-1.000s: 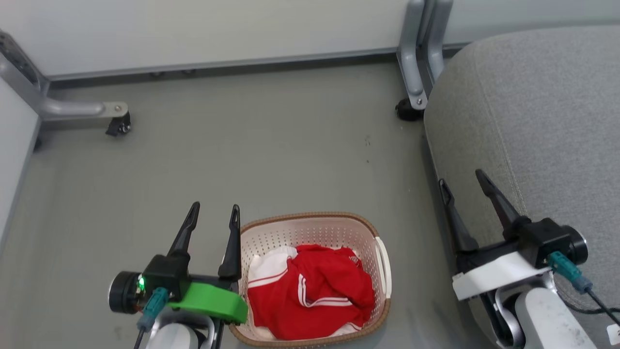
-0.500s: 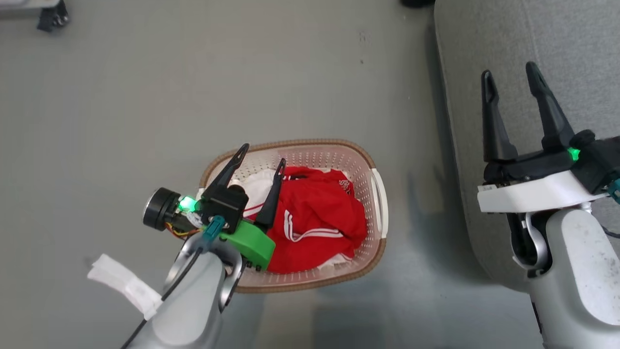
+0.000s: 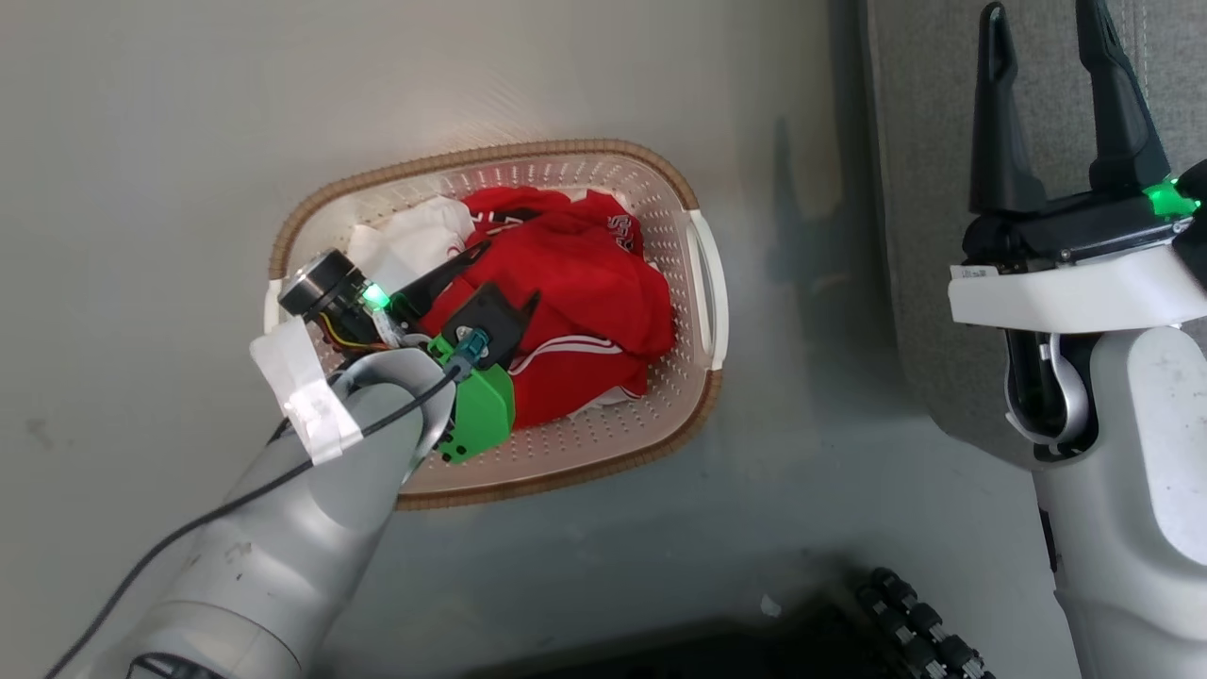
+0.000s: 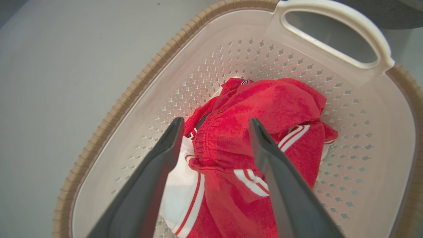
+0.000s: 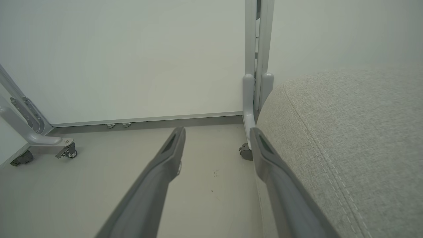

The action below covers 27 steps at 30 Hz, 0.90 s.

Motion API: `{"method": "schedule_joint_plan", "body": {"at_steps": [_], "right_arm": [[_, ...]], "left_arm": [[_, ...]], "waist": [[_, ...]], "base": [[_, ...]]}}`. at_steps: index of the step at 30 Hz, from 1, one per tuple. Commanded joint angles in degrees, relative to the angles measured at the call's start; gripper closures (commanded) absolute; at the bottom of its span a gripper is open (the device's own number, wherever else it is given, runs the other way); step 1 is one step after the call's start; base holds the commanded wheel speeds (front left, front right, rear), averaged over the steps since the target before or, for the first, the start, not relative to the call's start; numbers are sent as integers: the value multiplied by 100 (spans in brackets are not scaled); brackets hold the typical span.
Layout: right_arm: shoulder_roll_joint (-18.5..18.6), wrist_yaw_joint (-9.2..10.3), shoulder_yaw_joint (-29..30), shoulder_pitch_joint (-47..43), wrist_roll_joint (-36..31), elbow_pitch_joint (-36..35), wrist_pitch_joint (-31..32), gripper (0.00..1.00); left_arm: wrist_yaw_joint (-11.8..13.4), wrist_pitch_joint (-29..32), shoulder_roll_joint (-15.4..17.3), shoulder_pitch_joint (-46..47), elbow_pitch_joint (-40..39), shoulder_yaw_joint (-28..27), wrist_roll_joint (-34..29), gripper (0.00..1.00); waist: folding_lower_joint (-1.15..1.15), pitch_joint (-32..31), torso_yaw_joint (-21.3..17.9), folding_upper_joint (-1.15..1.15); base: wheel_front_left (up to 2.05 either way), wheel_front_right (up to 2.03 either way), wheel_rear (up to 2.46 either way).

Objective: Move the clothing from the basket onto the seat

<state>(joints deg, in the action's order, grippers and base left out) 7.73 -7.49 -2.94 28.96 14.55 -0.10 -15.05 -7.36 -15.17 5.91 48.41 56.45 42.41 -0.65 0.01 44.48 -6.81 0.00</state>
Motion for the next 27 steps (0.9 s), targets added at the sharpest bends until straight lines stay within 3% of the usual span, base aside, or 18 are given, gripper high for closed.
{"method": "schedule_joint_plan", "body": {"at_steps": [1,11,22,23,24,25,27], "right_arm": [[-47,0,11,148,50,-40,-20,0],[-159,0,-58,443,30,-118,-20,0],[-216,0,-113,510,41,-211,-20,0],[-210,0,-110,520,35,-216,-20,0],[-205,0,-102,526,32,-220,-20,0],[-198,0,-93,530,25,-225,-20,0],[-179,0,-77,508,-9,-217,-20,0]], "left_arm": [[-15,8,44,257,183,136,32,0],[-14,47,81,1277,1233,1426,-158,0],[-15,483,116,1620,1650,1918,52,0],[-15,456,129,1651,1658,1946,67,46],[-15,421,134,1681,1660,1959,73,85],[-15,373,130,1707,1665,1970,88,100],[30,276,76,1702,1661,1932,152,100]], "waist": [[-1,658,-436,0],[-1,1081,-657,0],[-1,1263,-797,0],[-1,1266,-795,0],[-1,1265,-787,0],[-1,1256,-773,0],[-1,1196,-727,0]], "base": [[0,0,0],[0,0,0],[0,0,0],[0,0,0],[0,0,0],[0,0,0],[0,0,0]]}}
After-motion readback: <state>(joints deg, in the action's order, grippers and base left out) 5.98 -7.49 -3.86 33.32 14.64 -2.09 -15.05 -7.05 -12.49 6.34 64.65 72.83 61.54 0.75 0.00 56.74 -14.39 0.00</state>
